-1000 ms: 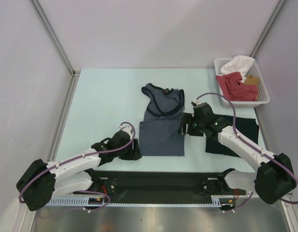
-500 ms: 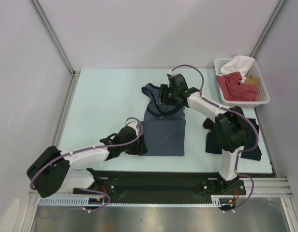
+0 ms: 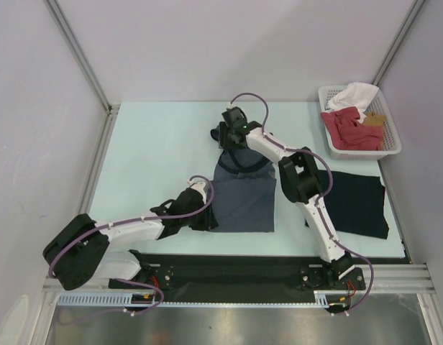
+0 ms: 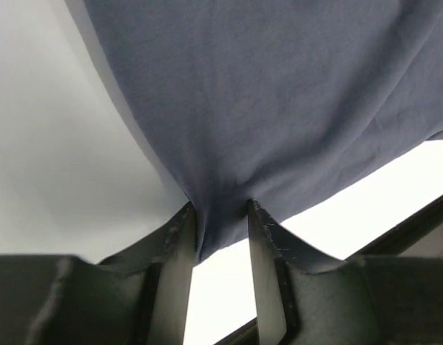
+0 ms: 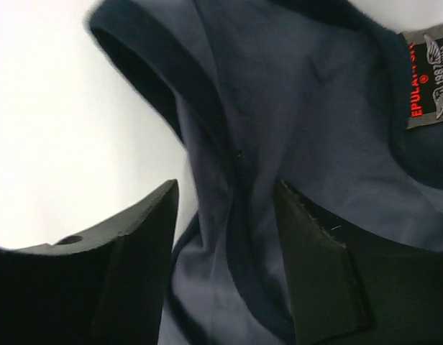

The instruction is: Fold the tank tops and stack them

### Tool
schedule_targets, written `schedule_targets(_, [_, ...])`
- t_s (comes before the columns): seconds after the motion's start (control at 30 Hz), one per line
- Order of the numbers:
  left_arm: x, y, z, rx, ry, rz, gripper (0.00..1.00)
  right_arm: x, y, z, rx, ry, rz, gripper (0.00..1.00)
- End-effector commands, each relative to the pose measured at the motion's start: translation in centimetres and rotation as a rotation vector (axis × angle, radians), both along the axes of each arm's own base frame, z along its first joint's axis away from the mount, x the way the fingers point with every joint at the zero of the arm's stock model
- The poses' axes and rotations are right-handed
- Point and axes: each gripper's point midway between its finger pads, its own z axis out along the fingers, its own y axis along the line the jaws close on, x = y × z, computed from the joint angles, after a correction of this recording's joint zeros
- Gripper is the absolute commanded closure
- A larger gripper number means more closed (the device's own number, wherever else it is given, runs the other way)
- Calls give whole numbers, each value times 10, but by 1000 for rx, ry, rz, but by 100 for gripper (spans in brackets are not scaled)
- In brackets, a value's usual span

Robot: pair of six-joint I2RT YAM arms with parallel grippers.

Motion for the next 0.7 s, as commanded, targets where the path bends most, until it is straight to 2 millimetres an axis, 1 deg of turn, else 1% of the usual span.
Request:
schedule_targets(0.0, [-26,16,-23,51,90,-30,64,6,-3,1,-97,-22,-35,41])
schedule_targets(0.03, [-30,17,-26,53,101,-33,66,7,-4,-12,-123,-11,-46,43])
schedule_targets(0.07, [-32,16,-26,46,106,-39,68,11,-7,-14,-141,-17,-66,45])
schedule_targets(0.1, [-33,15,-26,40,111,-43,71,13,-8,-19,-148,-13,-76,51])
schedule_targets(0.17, [-39,13,-28,38,119,-58,74,22,-7,-20,-123,-21,-101,57])
schedule_targets(0.23, [-47,10,-30,35,131,-71,75,30,-4,-17,-80,-32,-131,59])
schedule_targets(0.27, [-50,9,-31,34,133,-77,75,37,-6,-16,-52,-33,-144,61])
schedule_targets(0.37, [-56,8,-35,41,144,-78,76,51,-7,-12,38,-38,-192,70])
schedule_targets(0.4, [-57,9,-36,43,149,-75,77,57,-12,-16,64,-30,-211,77])
schedule_targets(0.43, [-58,11,-38,50,151,-72,77,64,-12,-14,108,-33,-221,80])
schedule_targets(0.47, [-59,12,-38,50,151,-70,77,64,-4,-15,181,-1,-211,87])
schedule_targets(0.5, [-59,13,-39,53,152,-69,77,73,-9,-18,229,1,-225,89])
schedule_targets(0.53, [-58,15,-40,61,147,-62,77,76,-9,-18,263,9,-229,89])
schedule_targets(0.57, [-59,16,-41,69,150,-61,77,76,0,-16,327,30,-202,88])
schedule_targets(0.6, [-58,17,-41,71,150,-58,77,83,3,-13,368,10,-189,83])
schedule_targets(0.63, [-58,16,-40,71,147,-58,77,83,6,-11,383,10,-174,73])
schedule_targets(0.67, [-58,18,-42,82,150,-56,77,86,9,-5,392,-5,-163,51])
